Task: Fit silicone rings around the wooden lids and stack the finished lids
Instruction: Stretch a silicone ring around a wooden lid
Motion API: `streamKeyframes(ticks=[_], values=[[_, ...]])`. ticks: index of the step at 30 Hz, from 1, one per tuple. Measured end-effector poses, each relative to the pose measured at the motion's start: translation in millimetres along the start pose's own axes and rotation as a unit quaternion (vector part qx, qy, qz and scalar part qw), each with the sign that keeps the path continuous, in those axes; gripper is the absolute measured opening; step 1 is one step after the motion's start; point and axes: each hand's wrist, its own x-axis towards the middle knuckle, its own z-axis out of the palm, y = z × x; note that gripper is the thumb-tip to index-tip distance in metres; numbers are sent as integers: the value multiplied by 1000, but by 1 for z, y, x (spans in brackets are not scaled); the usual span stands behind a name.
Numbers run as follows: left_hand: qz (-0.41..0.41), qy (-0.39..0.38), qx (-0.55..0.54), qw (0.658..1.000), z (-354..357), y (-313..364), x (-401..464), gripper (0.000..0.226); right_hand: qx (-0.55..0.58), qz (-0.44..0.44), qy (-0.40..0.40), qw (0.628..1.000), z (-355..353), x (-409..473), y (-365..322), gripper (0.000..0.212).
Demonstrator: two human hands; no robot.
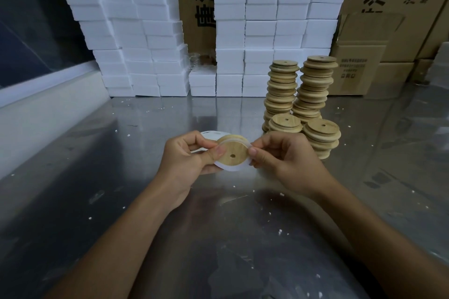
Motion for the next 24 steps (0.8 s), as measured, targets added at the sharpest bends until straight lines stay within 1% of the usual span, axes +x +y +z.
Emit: streamKeyframes(ticks=[3,6,8,14,17,19,20,21,23,24], values=[[-5,-2,-10,1000,0,0,0,22,-12,15,-26,999,-4,1,-3,3],[-18,5,-29,999,0,0,0,17,-64,3,-22,998,-5,2,-4,5],[-29,4,-43,999,0,0,0,15,-66,-1,-12,998,-4,0,-5,6],[-59,1,-135,989,6,0,-3,16,29,15,36,999,2,-3,-9,6],[-76,-5,-195,978,12,-3,-5,17,88,49,52,994,7,-3,-12,8],[-84,-7,-209,974,15,-5,-6,17,126,72,59,988,10,-3,-12,8],[-82,-6,-197,977,16,-6,-6,17,134,76,61,986,11,-3,-11,7],[-71,0,-163,984,16,-8,-6,18,129,71,64,987,12,-3,-9,6],[-24,14,-50,998,16,-10,-6,21,86,42,74,993,11,-3,-6,5],[5,14,2,1000,15,-11,-6,21,52,23,78,995,11,-3,-4,5]])
